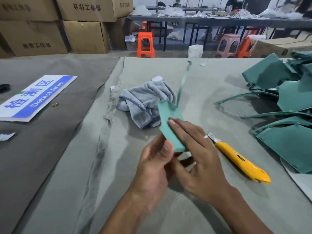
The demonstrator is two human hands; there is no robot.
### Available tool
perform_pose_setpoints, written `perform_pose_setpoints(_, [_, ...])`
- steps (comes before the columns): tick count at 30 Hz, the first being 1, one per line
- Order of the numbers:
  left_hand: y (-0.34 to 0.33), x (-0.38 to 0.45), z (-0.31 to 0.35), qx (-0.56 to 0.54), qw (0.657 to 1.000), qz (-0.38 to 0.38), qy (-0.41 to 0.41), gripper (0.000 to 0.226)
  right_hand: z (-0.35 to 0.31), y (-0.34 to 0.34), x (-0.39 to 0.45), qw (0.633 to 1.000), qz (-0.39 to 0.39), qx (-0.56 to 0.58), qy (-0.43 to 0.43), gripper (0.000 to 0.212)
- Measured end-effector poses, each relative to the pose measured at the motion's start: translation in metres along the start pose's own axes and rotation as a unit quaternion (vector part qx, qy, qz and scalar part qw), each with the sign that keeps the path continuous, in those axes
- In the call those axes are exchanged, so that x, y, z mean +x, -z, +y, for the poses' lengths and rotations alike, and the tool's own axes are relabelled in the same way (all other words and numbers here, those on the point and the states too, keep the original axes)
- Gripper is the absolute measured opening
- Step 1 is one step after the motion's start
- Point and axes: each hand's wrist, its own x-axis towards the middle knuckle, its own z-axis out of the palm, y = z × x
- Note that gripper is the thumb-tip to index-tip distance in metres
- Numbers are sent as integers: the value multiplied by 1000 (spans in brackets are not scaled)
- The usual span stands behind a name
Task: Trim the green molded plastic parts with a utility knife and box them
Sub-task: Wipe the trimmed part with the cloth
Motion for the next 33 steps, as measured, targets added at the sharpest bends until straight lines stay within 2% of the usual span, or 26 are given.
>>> perform_pose_setpoints(3, [10, 1, 11, -75, 997, 24, 7, 78, 4, 6, 1, 991, -130, -6, -17, 77])
perform_pose_setpoints(6, [11, 2, 12, -85, 994, 75, -2, 49, 7, 7, -1, 988, -155, -8, 2, 67])
perform_pose_setpoints(7, [9, 5, 11, -73, 991, 108, -11, 40, 7, 6, -1, 991, -134, 18, 4, 58])
perform_pose_setpoints(9, [5, 11, 10, -87, 980, 174, -37, 30, 10, 6, 0, 998, -22, 61, -11, 34])
perform_pose_setpoints(11, [6, 16, 13, -133, 960, 238, -68, 30, 19, 10, 3, 994, 102, -16, -38, 28])
perform_pose_setpoints(13, [13, 18, 22, -195, 935, 283, -83, 35, 29, 10, 11, 977, 148, -143, -61, 38])
perform_pose_setpoints(15, [19, 16, 32, -269, 910, 302, -91, 39, 39, 6, 33, 971, 92, -188, -112, 50])
perform_pose_setpoints(18, [28, 16, 40, -318, 886, 329, -81, 30, 55, -12, 87, 955, -91, -237, -151, 70])
perform_pose_setpoints(21, [30, 17, 40, -322, 888, 322, -59, 13, 73, -35, 147, 933, -229, -205, -190, 97])
perform_pose_setpoints(23, [30, 18, 41, -327, 888, 318, -60, 14, 84, -56, 180, 905, -297, -177, -248, 108])
perform_pose_setpoints(24, [30, 18, 42, -333, 884, 321, -60, 17, 88, -67, 190, 888, -330, -181, -264, 102])
perform_pose_setpoints(26, [33, 19, 43, -349, 875, 331, -55, 23, 91, -88, 197, 866, -364, -217, -266, 67])
perform_pose_setpoints(27, [33, 19, 43, -351, 874, 331, -50, 22, 92, -95, 195, 865, -356, -242, -259, 50])
perform_pose_setpoints(29, [33, 18, 44, -344, 881, 322, -43, 18, 93, -102, 190, 885, -299, -260, -244, 26])
perform_pose_setpoints(31, [32, 18, 43, -340, 885, 317, -42, 17, 93, -100, 188, 912, -226, -239, -246, 23])
perform_pose_setpoints(33, [31, 17, 43, -343, 884, 315, -45, 23, 91, -89, 187, 932, -126, -210, -265, 33])
